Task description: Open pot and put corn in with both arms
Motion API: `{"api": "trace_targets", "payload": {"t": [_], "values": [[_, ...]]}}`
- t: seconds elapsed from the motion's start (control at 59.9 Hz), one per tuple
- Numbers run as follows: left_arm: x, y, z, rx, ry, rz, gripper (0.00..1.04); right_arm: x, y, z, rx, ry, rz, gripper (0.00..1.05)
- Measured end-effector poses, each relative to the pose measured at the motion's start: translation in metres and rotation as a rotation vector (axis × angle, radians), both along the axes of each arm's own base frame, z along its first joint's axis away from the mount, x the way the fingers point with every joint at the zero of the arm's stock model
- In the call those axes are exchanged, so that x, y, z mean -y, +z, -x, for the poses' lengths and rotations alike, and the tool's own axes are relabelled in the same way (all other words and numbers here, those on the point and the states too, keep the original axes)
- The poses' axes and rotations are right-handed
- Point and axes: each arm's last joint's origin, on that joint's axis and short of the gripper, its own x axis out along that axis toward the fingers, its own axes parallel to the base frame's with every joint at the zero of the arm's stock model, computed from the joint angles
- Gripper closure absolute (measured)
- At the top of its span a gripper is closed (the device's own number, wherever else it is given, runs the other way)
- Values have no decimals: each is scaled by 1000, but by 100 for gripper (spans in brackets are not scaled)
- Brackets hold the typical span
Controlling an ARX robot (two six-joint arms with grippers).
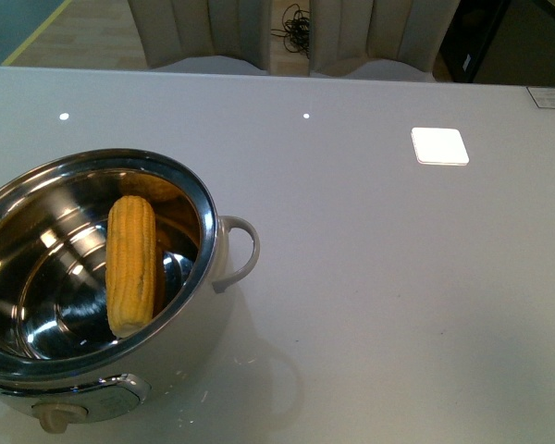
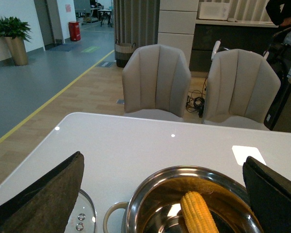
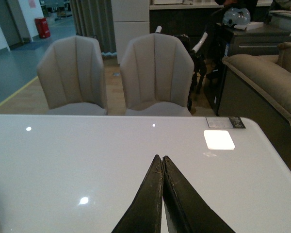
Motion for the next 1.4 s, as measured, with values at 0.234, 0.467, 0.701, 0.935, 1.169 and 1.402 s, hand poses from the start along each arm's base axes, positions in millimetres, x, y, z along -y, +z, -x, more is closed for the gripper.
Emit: {"api": "trace_targets", "payload": {"t": [0.234,0.467,0.701,0.935,1.169,1.402], "values": [[0,0,0,0,0,0,7,0,-3,12,-6,-1,0,103],[0,0,0,0,0,0,7,0,-3,12,-6,-1,2,100],[0,0,0,0,0,0,7,0,-3,12,-6,-1,1,60],[0,0,0,0,0,0,7,0,-3,12,-6,-1,1,15],[0,0,0,0,0,0,7,0,-3,12,-6,-2,1,9],[0,0,0,0,0,0,7,0,-3,12,-6,-2,1,9]]}}
